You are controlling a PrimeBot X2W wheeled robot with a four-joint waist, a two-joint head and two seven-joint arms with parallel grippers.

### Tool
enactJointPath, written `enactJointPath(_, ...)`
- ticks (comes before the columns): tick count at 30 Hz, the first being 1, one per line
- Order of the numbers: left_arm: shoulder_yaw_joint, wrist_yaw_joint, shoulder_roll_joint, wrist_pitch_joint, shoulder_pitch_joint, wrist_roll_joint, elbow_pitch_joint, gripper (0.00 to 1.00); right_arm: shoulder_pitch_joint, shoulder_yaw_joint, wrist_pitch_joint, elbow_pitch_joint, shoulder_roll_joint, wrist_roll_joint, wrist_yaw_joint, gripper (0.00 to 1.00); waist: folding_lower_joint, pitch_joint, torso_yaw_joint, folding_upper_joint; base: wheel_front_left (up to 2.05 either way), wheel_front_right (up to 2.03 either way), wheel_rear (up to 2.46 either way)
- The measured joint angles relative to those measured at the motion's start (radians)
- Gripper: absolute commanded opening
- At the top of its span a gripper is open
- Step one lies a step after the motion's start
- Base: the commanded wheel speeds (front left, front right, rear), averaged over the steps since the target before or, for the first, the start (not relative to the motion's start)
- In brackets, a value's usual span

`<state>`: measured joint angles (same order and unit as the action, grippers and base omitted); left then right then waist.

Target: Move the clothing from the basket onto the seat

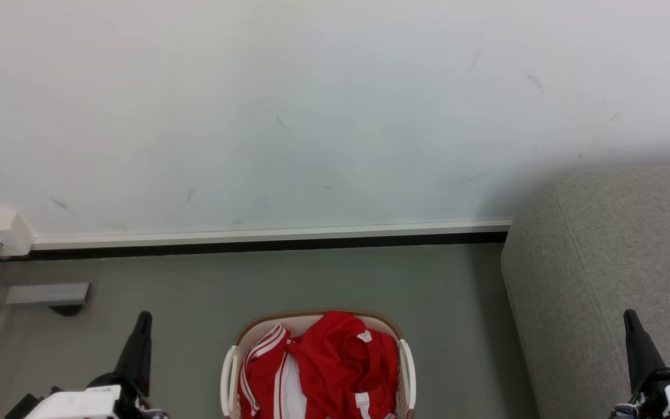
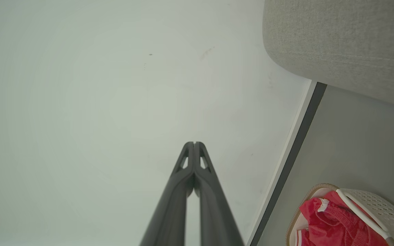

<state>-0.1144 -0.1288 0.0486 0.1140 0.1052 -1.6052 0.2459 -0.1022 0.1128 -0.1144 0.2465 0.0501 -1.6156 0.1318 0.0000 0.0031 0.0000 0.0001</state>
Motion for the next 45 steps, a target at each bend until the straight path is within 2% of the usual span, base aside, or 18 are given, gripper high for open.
enactJointPath(45, 0.000, 0.000, 0.000, 0.000, 0.000, 0.000, 0.000, 0.00, 0.000, 0.000, 0.000, 0.000, 0.000, 0.000, 0.000, 0.00, 0.0000, 0.000, 0.000, 0.0000, 0.00, 0.00, 0.00)
